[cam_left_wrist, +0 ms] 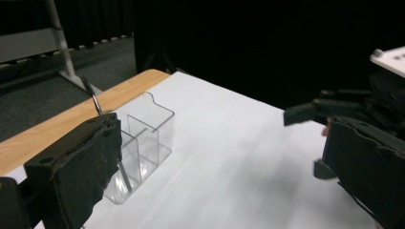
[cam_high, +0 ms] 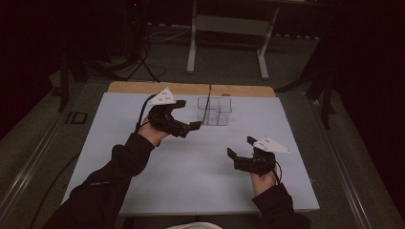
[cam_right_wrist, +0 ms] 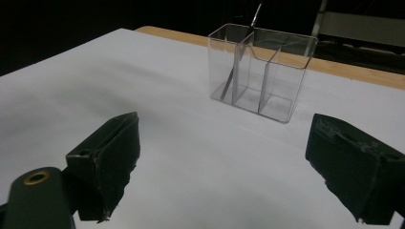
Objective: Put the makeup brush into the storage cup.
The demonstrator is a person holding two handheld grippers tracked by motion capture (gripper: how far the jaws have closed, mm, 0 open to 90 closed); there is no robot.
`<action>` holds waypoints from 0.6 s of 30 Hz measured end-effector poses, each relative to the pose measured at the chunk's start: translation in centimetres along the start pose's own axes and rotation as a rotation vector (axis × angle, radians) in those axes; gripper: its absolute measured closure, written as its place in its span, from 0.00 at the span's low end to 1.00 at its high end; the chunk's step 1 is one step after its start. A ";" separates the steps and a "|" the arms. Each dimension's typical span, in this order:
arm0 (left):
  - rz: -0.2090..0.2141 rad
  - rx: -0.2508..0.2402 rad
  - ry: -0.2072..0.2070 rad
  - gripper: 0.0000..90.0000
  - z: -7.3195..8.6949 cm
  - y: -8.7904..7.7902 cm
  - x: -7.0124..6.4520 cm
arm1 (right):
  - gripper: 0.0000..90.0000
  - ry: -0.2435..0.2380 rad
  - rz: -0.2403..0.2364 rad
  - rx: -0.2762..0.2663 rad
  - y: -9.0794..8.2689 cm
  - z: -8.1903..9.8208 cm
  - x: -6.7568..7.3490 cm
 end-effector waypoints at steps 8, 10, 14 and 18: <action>0.003 0.009 0.002 0.01 1.4 -1.3 -0.9 | 0.13 -0.003 -0.001 -0.004 0.1 0.0 0.1; 0.010 0.011 -0.007 0.01 1.7 -1.6 -1.1 | 0.13 -0.001 -0.001 -0.003 0.1 0.0 0.1; 0.005 0.005 -0.002 0.01 2.3 -2.4 -1.4 | 0.13 -0.004 -0.001 -0.001 0.1 0.0 0.2; 0.013 0.024 0.016 0.01 3.5 -2.7 -2.2 | 0.13 -0.002 -0.005 -0.002 0.1 0.0 0.3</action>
Point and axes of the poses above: each handheld gripper's, and its own axes: y roughly forward along the jaws, z roughly out of its underside, x roughly to its left, the point moved 9 cm from there along y, roughly forward along the jaws, and after that the axes turned 6 degrees about -y, right-handed, at the moved point
